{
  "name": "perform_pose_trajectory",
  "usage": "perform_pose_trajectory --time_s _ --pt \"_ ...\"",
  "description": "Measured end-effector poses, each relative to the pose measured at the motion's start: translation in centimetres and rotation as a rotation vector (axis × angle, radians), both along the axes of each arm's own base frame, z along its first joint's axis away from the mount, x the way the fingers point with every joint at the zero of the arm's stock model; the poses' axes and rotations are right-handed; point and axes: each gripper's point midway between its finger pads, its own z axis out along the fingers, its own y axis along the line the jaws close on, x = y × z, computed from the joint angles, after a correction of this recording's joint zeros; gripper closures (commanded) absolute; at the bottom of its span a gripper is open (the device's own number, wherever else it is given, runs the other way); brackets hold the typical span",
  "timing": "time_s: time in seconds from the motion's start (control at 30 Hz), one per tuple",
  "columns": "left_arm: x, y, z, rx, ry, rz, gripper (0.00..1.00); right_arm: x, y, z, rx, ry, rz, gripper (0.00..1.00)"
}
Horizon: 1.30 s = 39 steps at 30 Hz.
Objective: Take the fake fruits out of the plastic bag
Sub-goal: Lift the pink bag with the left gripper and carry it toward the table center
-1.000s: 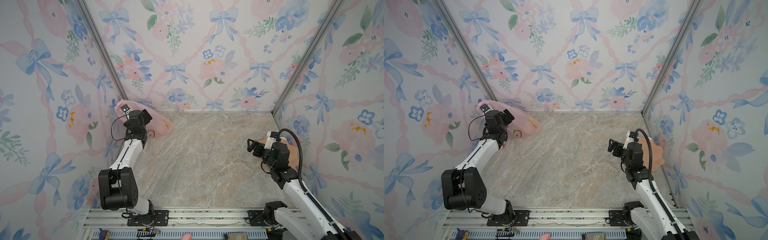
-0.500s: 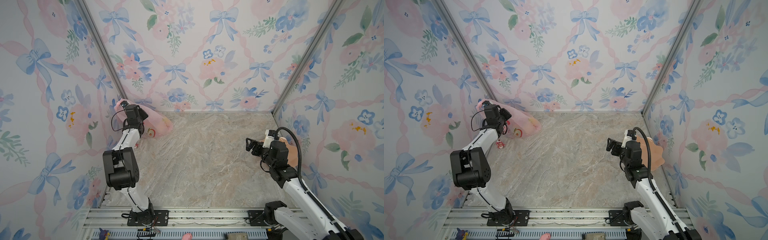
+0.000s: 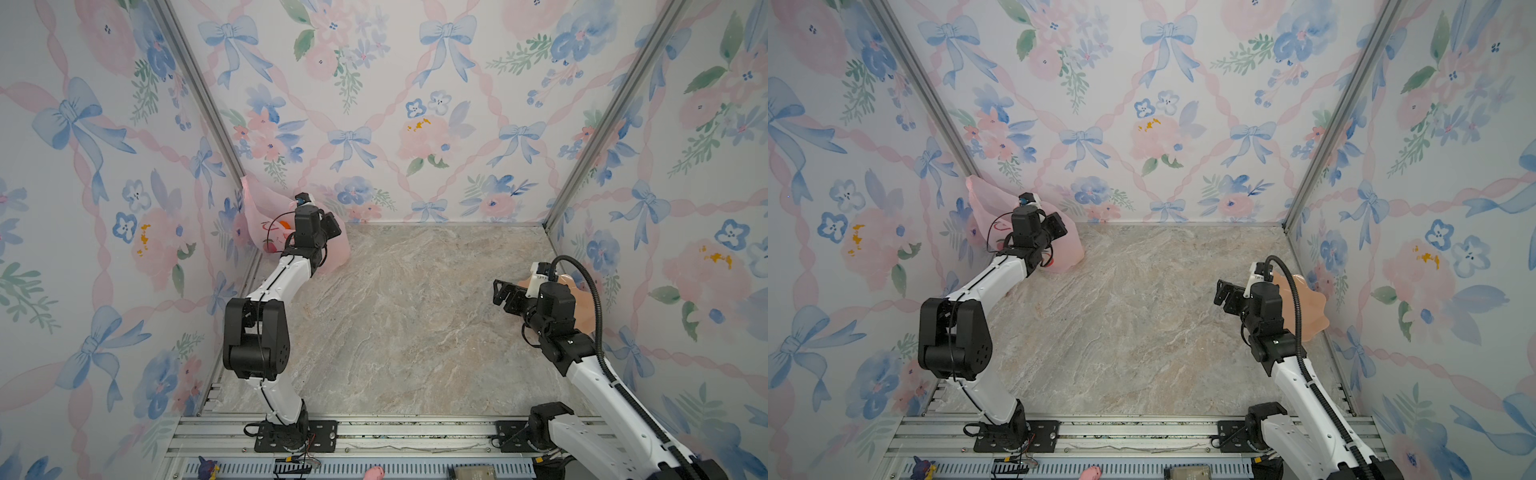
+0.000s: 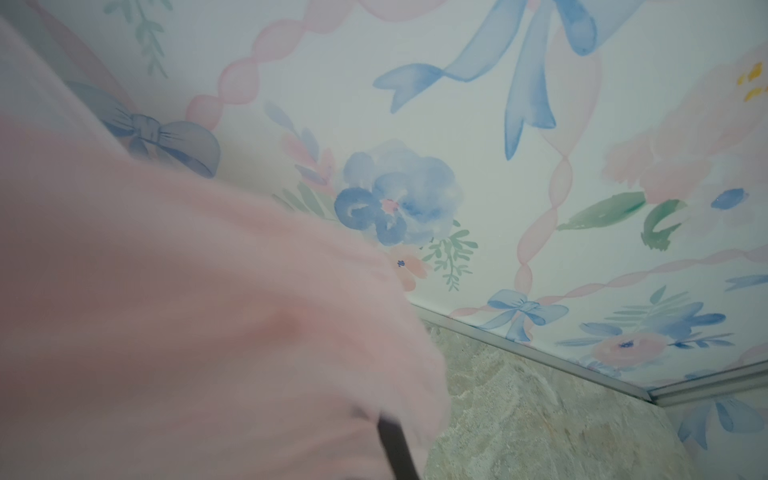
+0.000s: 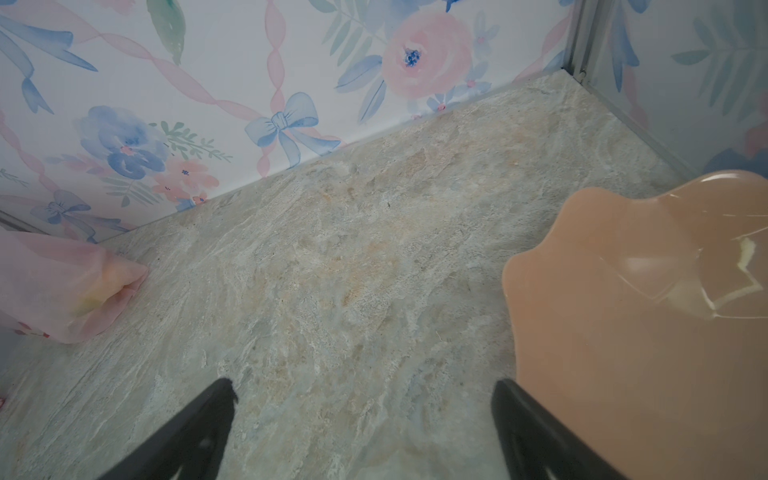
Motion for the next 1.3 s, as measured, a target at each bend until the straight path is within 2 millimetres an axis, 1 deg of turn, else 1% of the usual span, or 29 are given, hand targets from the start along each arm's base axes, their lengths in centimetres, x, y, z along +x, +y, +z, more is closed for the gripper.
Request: perform_pose_trajectory --time_s 0.07,0.1,0.27,0.37,0.4,0.43,0.5,0.57,0.67,0.77,0.83,0.87,0.93,1.0,1.03,1.07,1.1,1.17,1.23,1.3 --pt "-0.2 -2.7 0.9 0.034 -0.016 -0.05 1.0 -0.1 -0.1 0.0 -0.003 0.004 -0.007 0.01" --pt "-0.3 -3.8 1.3 0.046 -0.024 -0.067 1.0 -0.2 -0.2 0.0 -0.004 0.006 -0.009 0.01" --pt "-1.4 -10.5 4.4 0.094 -0.094 -0.176 1.0 -0.5 -0.5 0.2 -0.003 0.003 -0.025 0.01" --pt "-2.1 -14.5 5.2 0.111 -0.11 -0.227 1.0 -0.5 -0.6 0.2 -0.005 0.004 -0.03 0.01" --pt "-2.3 -16.1 5.3 0.118 -0.107 -0.24 1.0 -0.6 -0.6 0.2 -0.006 0.004 -0.032 0.01" --pt "-2.5 -18.1 5.4 0.123 -0.109 -0.26 1.0 -0.6 -0.7 0.2 -0.007 0.004 -0.034 0.01" --pt "-3.1 -21.9 5.0 0.131 -0.103 -0.299 1.0 -0.6 -0.8 0.1 -0.006 0.008 -0.041 0.01" --pt "-4.1 -26.0 4.3 0.143 -0.095 -0.346 1.0 -0.6 -0.8 0.0 -0.003 0.014 -0.046 0.01" --pt "-6.0 -31.0 2.8 0.159 -0.075 -0.409 1.0 -0.6 -0.9 -0.2 -0.003 0.023 -0.053 0.01" --pt "-7.8 -35.5 2.1 0.164 -0.071 -0.471 1.0 -0.7 -1.0 -0.4 -0.005 0.03 -0.057 0.01" --pt "-8.6 -37.7 1.8 0.166 -0.07 -0.502 1.0 -0.8 -1.1 -0.5 -0.011 0.037 -0.061 0.01" --pt "-9.1 -38.9 1.8 0.169 -0.068 -0.521 0.95 -0.8 -1.1 -0.6 -0.012 0.041 -0.061 0.01" --pt "-9.5 -40.6 2.0 0.176 -0.072 -0.546 0.84 -0.9 -1.2 -0.7 -0.014 0.045 -0.064 0.01" --pt "-10.0 -41.5 2.3 0.191 -0.073 -0.566 0.62 -0.9 -1.2 -0.7 -0.015 0.045 -0.064 0.01" --pt "-10.3 -41.5 2.3 0.199 -0.067 -0.571 0.48 -0.9 -1.2 -0.7 -0.014 0.044 -0.063 0.01" --pt "-10.4 -41.5 2.4 0.21 -0.065 -0.574 0.39 -0.9 -1.2 -0.7 -0.014 0.043 -0.063 0.01" --pt "-10.5 -41.4 2.3 0.222 -0.06 -0.578 0.31 -0.9 -1.2 -0.6 -0.014 0.043 -0.063 0.01" --pt "-11.0 -40.9 2.1 0.272 -0.04 -0.598 0.24 -0.9 -1.2 -0.6 -0.014 0.043 -0.063 0.01" --pt "-11.7 -40.1 2.1 0.317 -0.018 -0.613 0.2 -0.9 -1.1 -0.5 -0.014 0.043 -0.06 0.01" --pt "-13.1 -38.6 2.4 0.355 0.006 -0.632 0.18 -0.9 -1.0 -0.2 -0.015 0.04 -0.05 0.01"
